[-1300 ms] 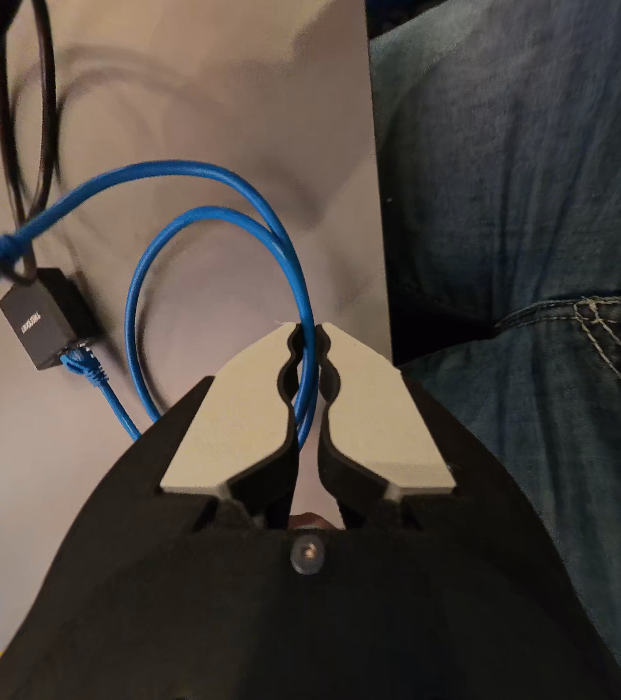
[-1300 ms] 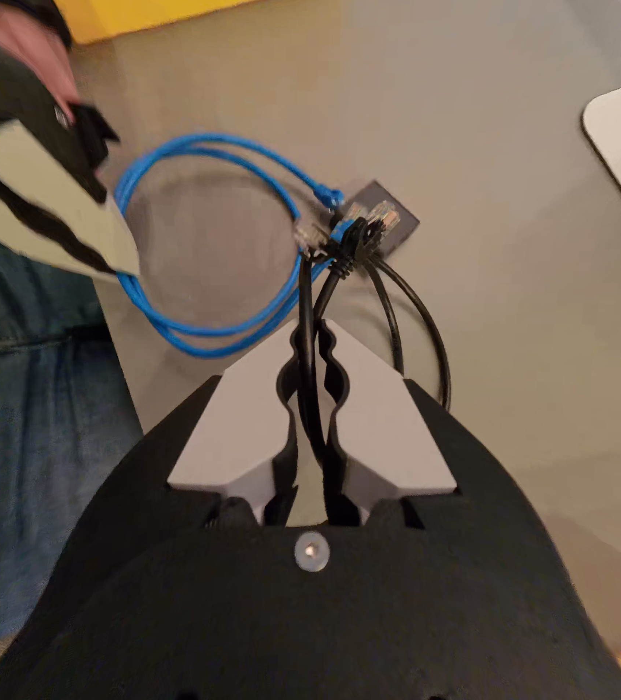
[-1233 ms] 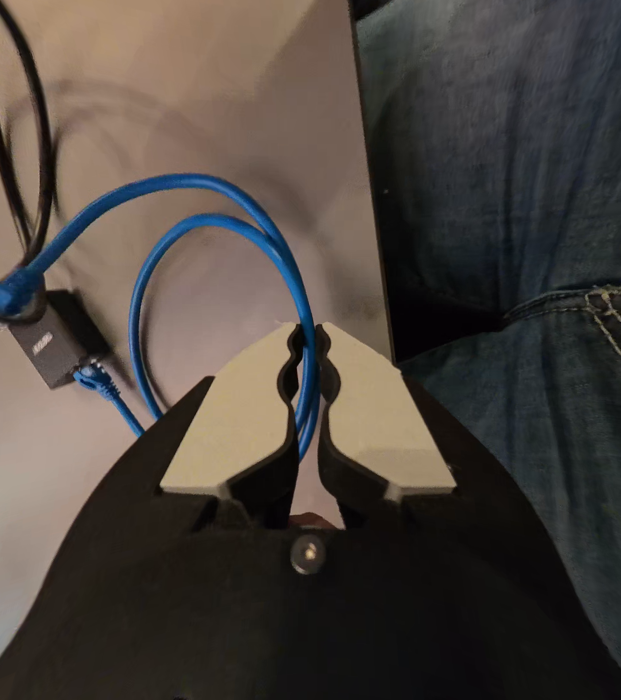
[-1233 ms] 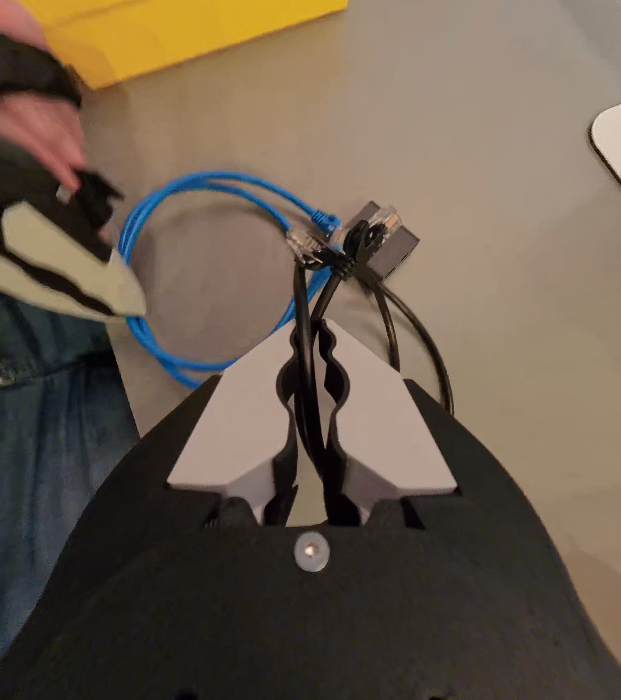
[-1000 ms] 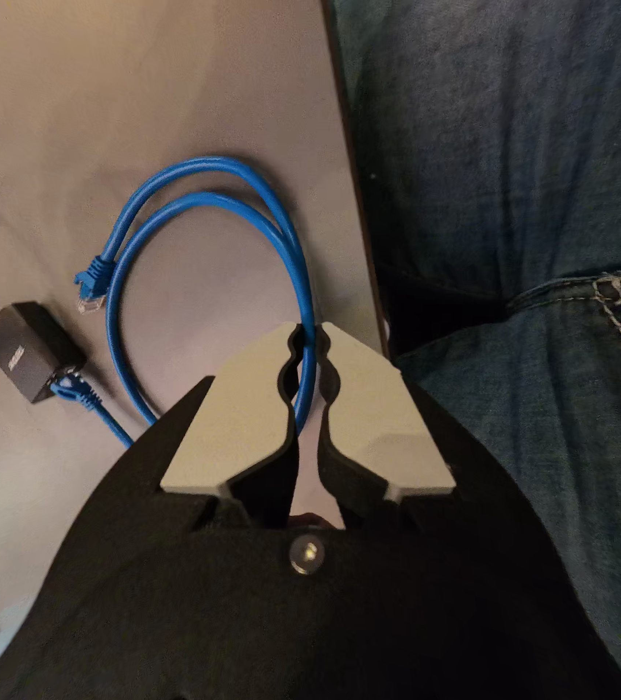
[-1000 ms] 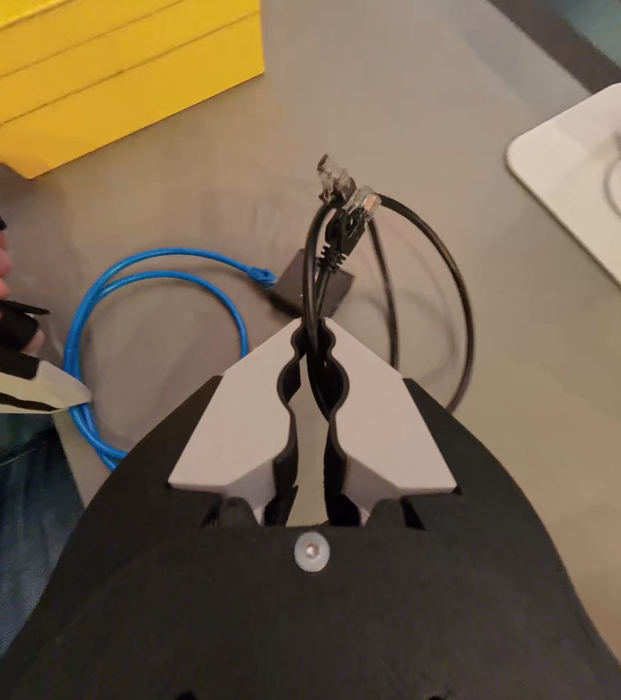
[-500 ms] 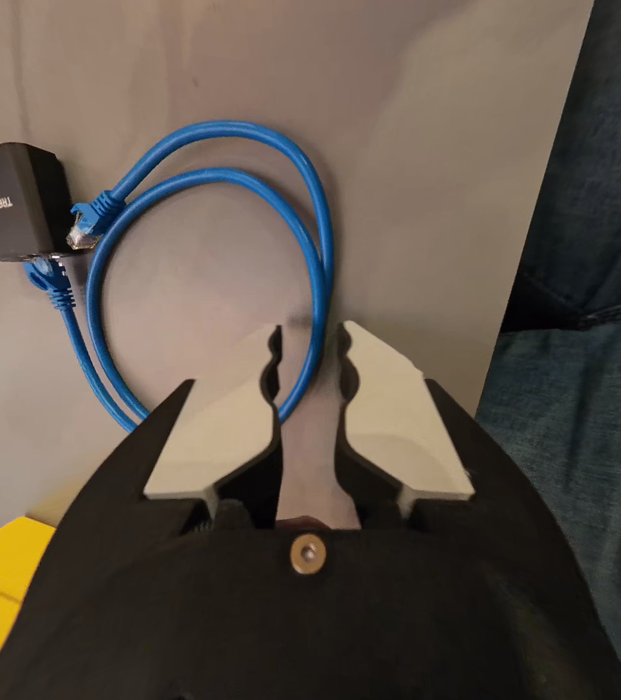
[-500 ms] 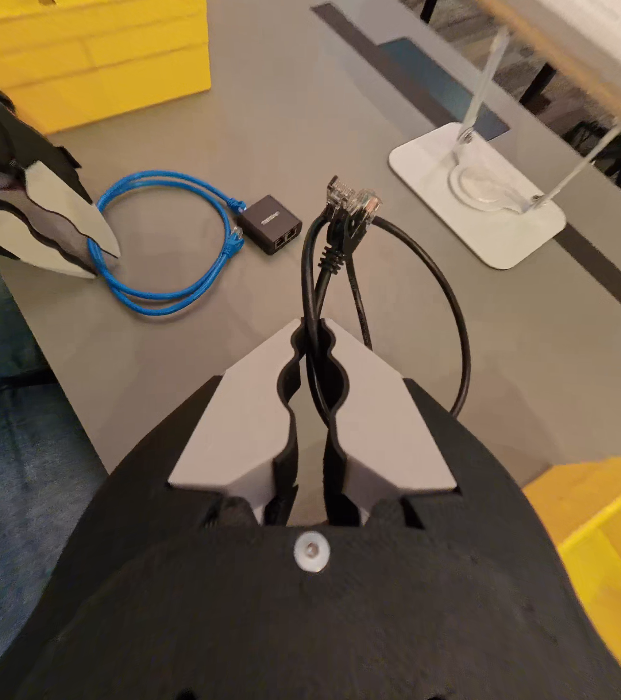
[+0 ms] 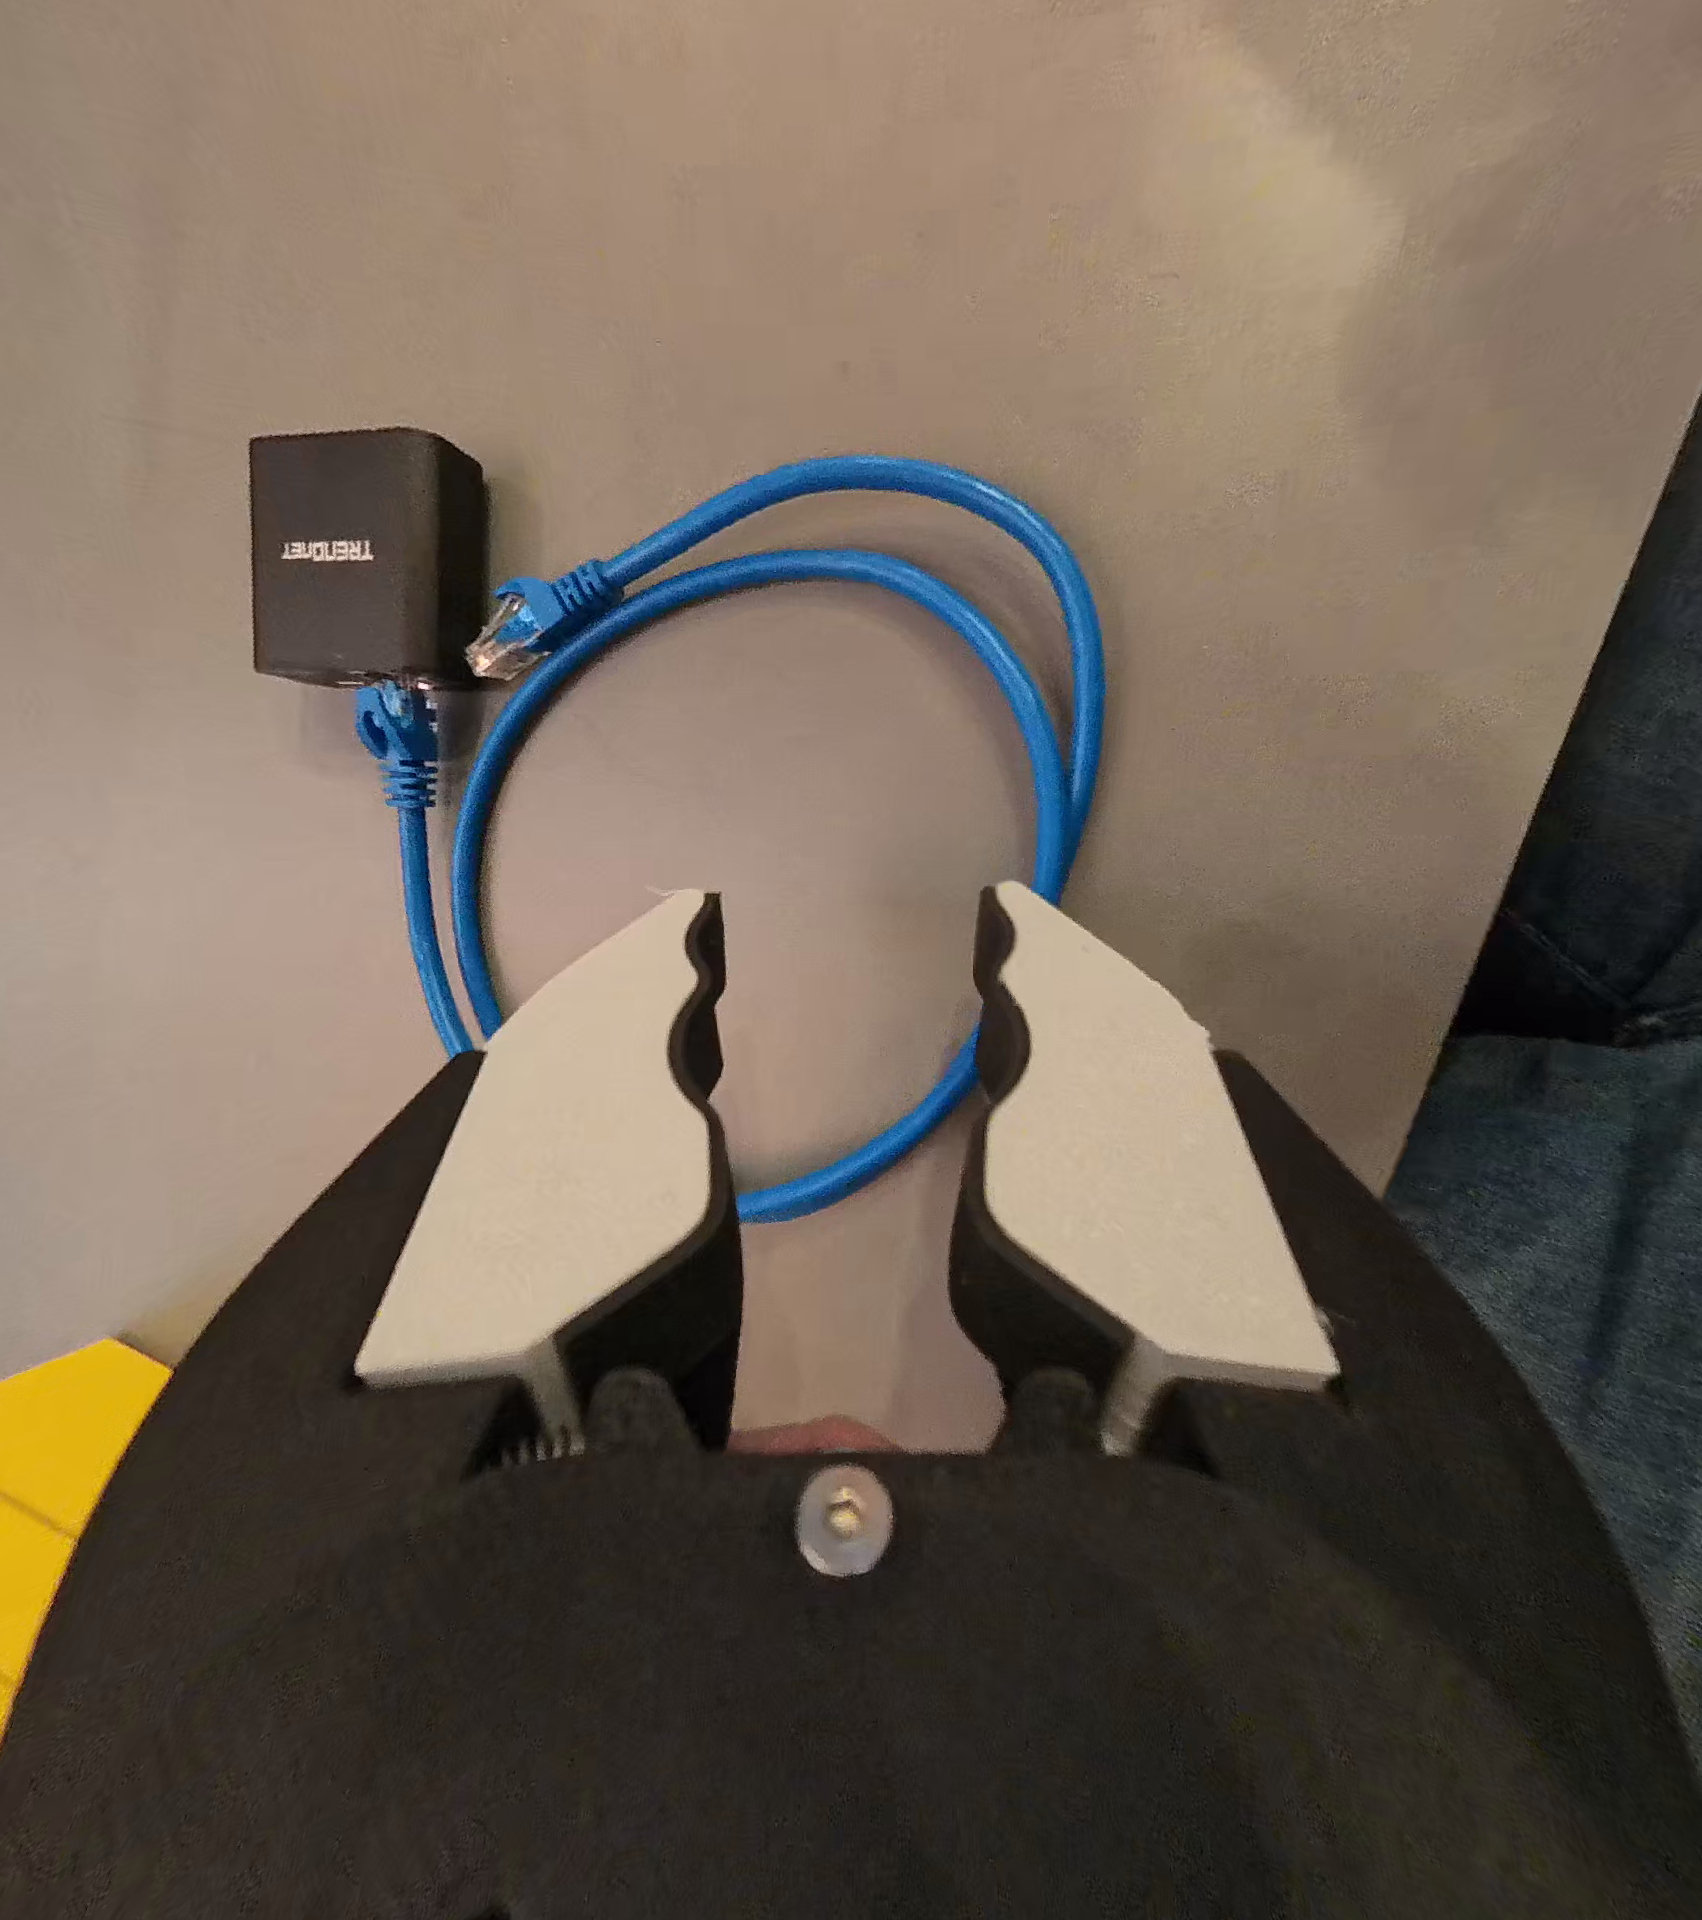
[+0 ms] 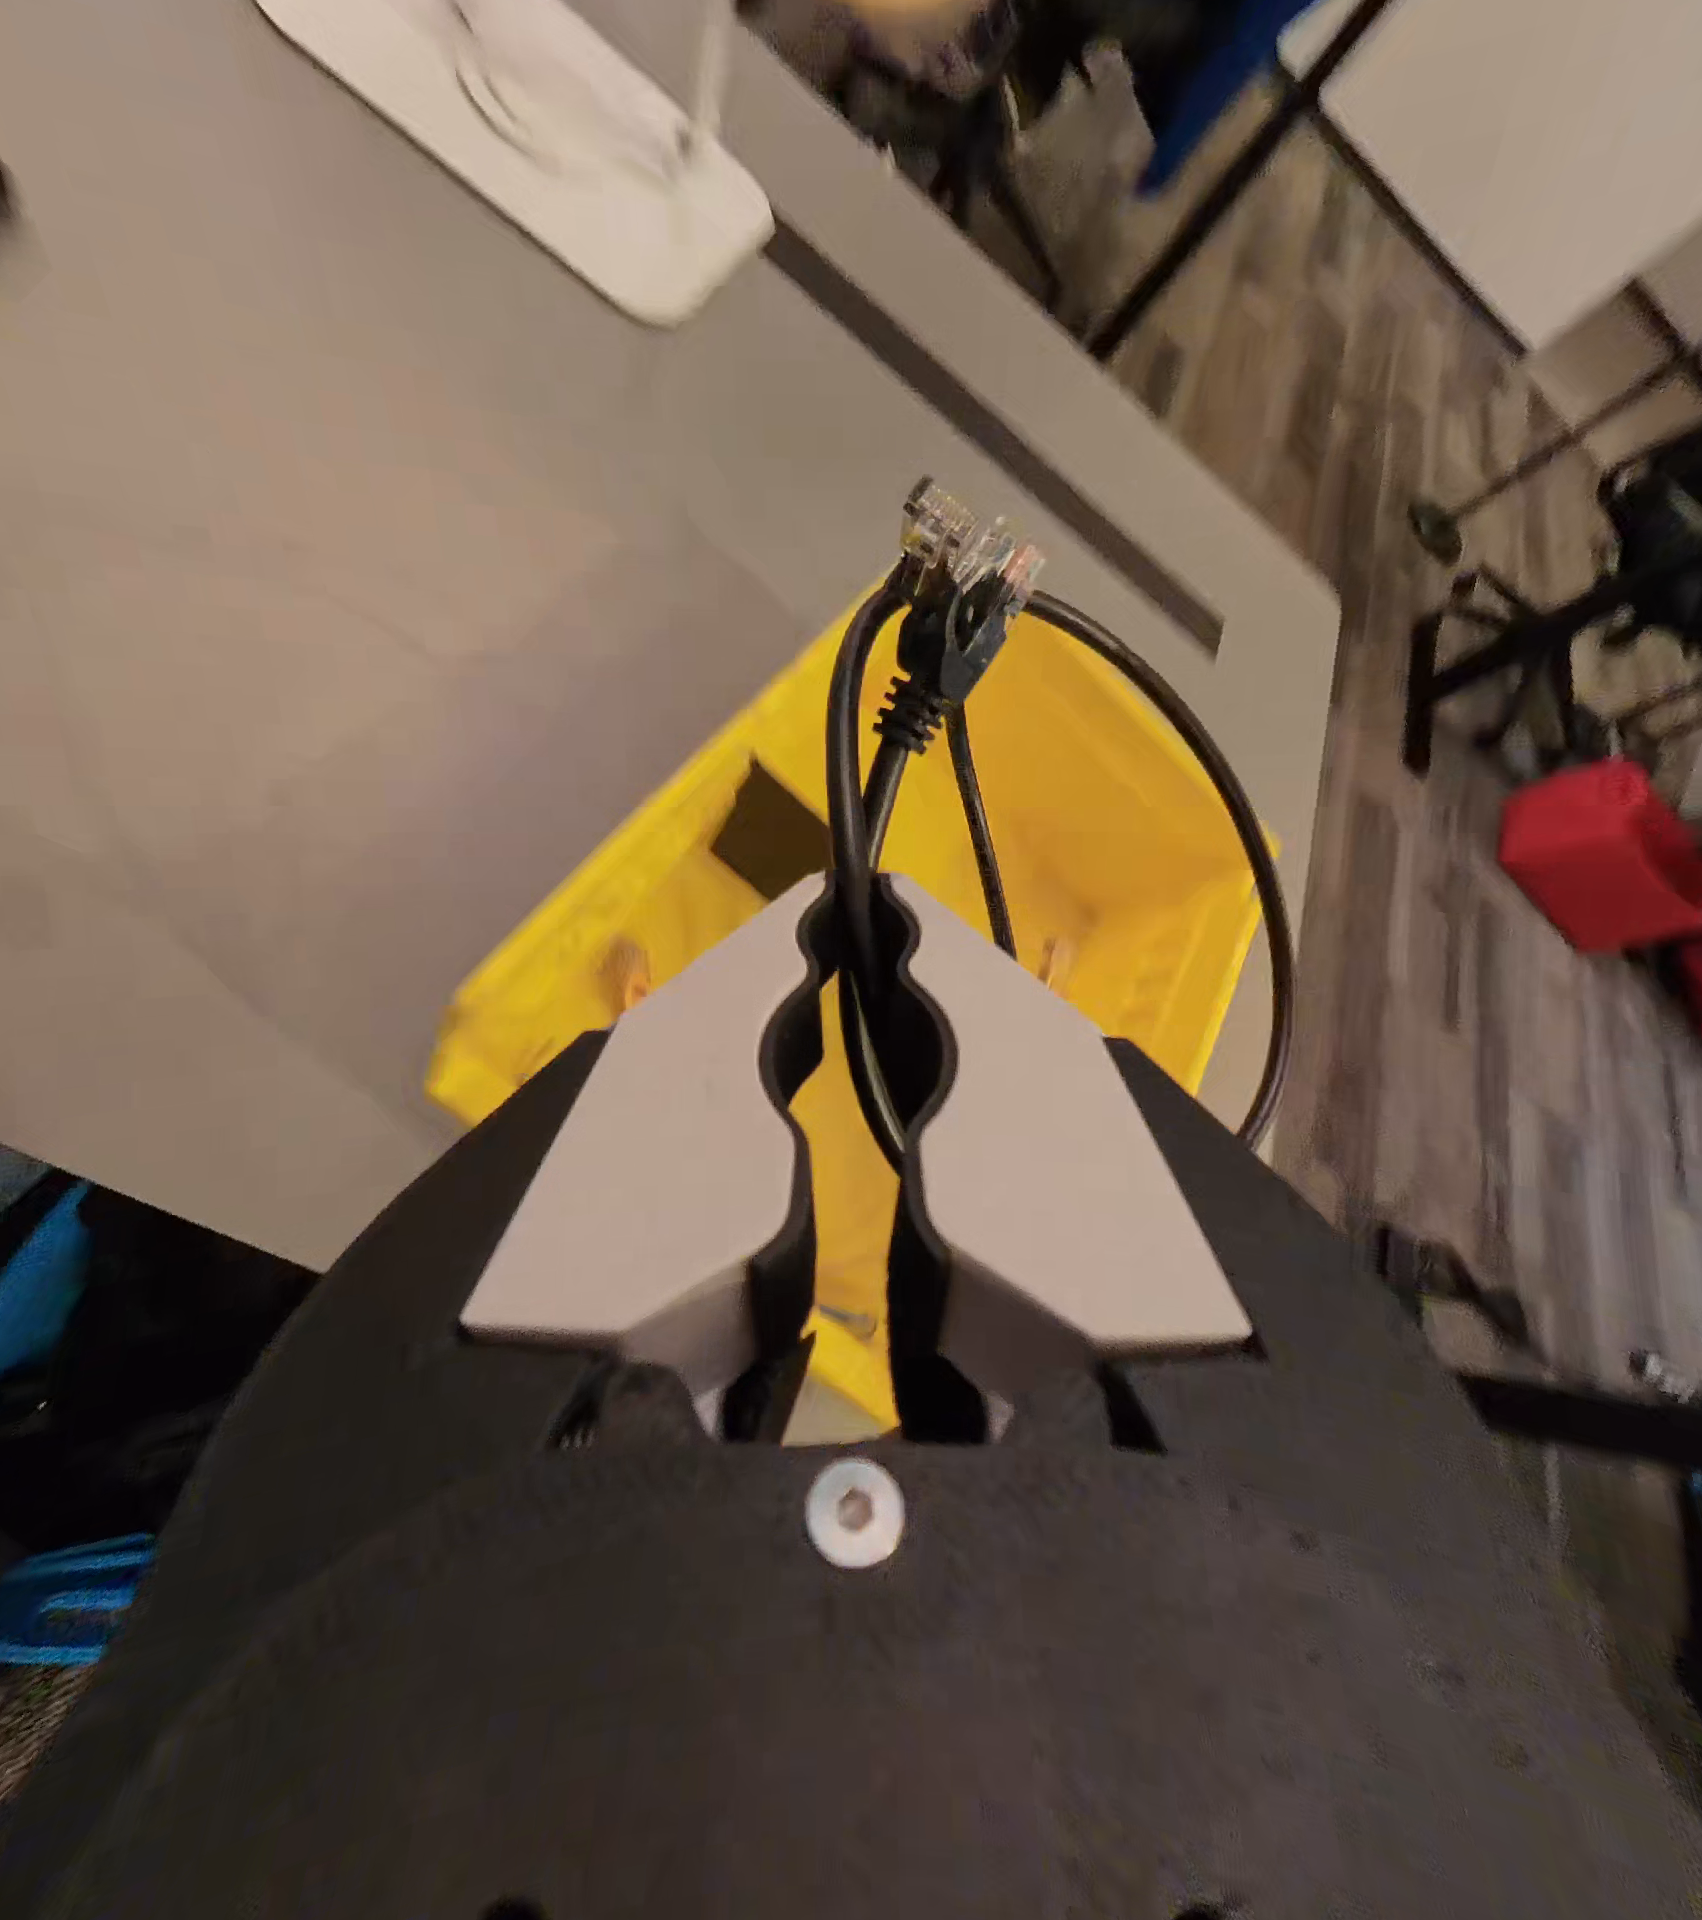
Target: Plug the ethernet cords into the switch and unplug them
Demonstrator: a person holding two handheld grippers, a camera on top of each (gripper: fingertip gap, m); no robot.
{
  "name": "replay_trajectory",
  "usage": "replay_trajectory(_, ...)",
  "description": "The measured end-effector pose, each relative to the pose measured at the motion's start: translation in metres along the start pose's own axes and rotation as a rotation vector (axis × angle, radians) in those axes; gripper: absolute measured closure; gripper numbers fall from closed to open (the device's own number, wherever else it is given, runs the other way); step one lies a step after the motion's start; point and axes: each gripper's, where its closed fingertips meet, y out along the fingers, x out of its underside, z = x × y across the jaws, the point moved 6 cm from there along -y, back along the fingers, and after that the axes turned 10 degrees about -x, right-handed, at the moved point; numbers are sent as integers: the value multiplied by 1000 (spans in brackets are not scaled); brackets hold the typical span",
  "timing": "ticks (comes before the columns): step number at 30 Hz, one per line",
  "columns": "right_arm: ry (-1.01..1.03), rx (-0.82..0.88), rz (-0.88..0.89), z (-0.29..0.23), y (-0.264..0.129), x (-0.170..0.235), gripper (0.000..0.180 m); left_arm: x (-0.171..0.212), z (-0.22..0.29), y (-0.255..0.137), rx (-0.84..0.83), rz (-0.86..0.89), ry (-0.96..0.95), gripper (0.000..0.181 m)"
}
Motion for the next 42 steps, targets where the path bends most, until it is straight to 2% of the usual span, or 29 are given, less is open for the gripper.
replay_trajectory(1,40,-1,-19,-1,8,18,176,-1,-1,1,2,0,-2,135)
replay_trajectory(5,198,-56,-83,-10,49,70,177,-4,-1,3,-11,-8,4,135)
replay_trajectory(8,337,-226,-115,-27,78,85,172,-6,-1,4,-11,-11,-3,135)
replay_trajectory(10,392,-308,-102,-30,87,85,160,-7,-3,4,-8,-10,-20,135)
replay_trajectory(13,434,-356,-82,-22,79,79,133,-7,-11,3,-18,-8,-53,136)
replay_trajectory(16,419,-437,-164,-21,65,80,111,-8,-22,1,-37,-7,-95,135)
replay_trajectory(21,273,-348,-135,-20,36,58,118,-15,-44,3,-62,-25,-128,127)
replay_trajectory(22,228,-341,-118,-25,30,50,130,-18,-49,3,-70,-23,-125,127)
replay_trajectory(23,198,-345,-128,-32,27,45,135,-23,-54,3,-64,-24,-126,127)
replay_trajectory(24,178,-353,-136,-38,26,40,132,-29,-59,3,-57,-24,-129,125)
replay_trajectory(27,123,-406,-35,-61,22,14,136,-47,-73,11,-7,-64,-105,119)
replay_trajectory(31,-4,-457,16,-105,25,-13,141,-67,-90,40,29,-176,28,109)
replay_trajectory(34,-40,-560,65,-141,35,-30,143,-68,-98,71,105,-269,79,103)
replay_trajectory(38,-70,-657,85,-177,57,-43,141,-64,-97,98,170,-372,93,108)
replay_trajectory(39,-84,-680,90,-185,62,-46,141,-67,-100,99,158,-361,61,119)
replay_trajectory(42,-103,-732,112,-207,80,-59,141,-67,-105,101,156,-363,11,130)
